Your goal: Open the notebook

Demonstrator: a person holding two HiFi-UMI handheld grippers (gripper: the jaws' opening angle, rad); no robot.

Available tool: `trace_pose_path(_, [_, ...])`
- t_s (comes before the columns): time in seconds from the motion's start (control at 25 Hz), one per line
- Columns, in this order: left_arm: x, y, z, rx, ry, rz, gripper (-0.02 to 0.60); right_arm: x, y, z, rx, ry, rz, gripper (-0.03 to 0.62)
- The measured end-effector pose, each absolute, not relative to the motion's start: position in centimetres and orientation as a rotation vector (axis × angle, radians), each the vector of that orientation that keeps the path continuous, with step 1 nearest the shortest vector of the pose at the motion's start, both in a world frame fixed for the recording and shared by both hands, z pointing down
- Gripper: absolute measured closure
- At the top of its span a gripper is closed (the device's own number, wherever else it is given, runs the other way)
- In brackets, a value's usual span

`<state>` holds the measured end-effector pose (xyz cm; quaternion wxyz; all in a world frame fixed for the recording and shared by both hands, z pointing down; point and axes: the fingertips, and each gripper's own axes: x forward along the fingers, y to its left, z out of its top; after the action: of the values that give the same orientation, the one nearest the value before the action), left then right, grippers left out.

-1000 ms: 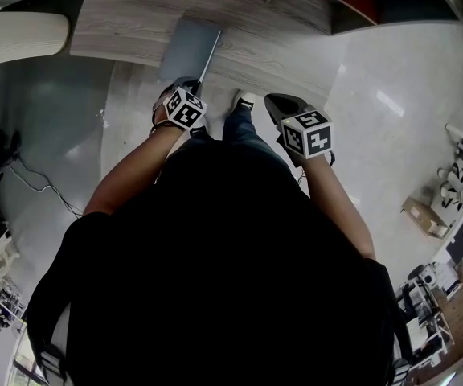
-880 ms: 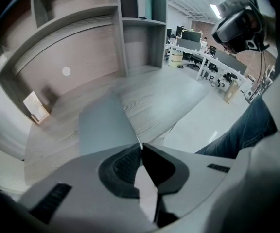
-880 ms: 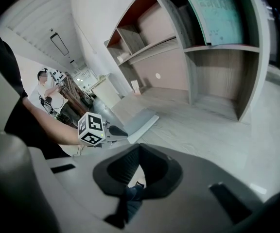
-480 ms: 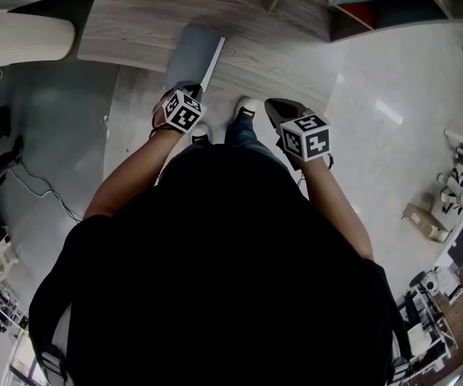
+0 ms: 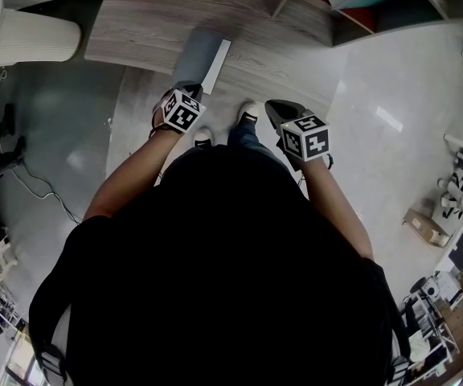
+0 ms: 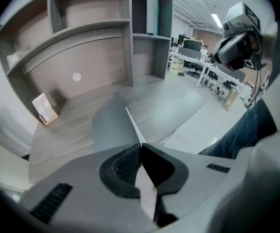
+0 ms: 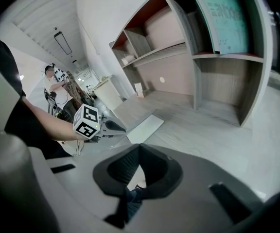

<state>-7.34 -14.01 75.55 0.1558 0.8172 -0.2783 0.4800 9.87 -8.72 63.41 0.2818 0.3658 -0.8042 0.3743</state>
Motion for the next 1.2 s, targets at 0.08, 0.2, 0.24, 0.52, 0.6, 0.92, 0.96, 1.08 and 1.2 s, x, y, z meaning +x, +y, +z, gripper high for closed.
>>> trace_pose_path(0.08, [-7.7,-14.0,75.0,2.345,-0.8,1.37,0.568,9.6,-8.7,63.1,0.983,-2.16,0.998,0.594])
trace_pose_path(0.2, [-8.0,-14.3,74.2,2.35,-0.805,1.367,0.568,9.4,-8.7,62.7,0.985,-2.164,0.994,0.594])
trace_pose_path(0.24, [-8.2,-14.4,74.0,2.352,-0.808,1.366,0.568,9.4,-8.8,62.6,0.987,-2.165,0.992,0.594])
trace_pose_path(0.52, [-9.5,-14.9,73.1,2.354,-0.828,1.351,0.568,9.0,-8.9,62.3,0.989,-2.173,0.983,0.594])
trace_pose_path(0.6, [-9.9,-15.0,72.8,2.353,-0.834,1.348,0.568,8.9,-9.0,62.2,0.988,-2.175,0.977,0.594])
trace_pose_path(0.92, [-11.8,-16.0,71.8,2.352,-0.867,1.341,0.568,8.2,-9.3,61.7,0.99,-2.184,0.959,0.594])
trace_pose_path(0.96, [-12.1,-16.2,71.7,2.351,-0.872,1.341,0.568,8.1,-9.3,61.7,0.989,-2.185,0.959,0.594])
trace_pose_path(1.08, [-13.0,-16.5,71.4,2.35,-0.888,1.343,0.568,8.1,-9.2,61.7,0.995,-2.183,0.978,0.594])
trace_pose_path(1.2, [-13.9,-16.8,71.1,2.343,-0.908,1.338,0.568,8.2,-9.3,61.7,1.003,-2.18,0.982,0.594])
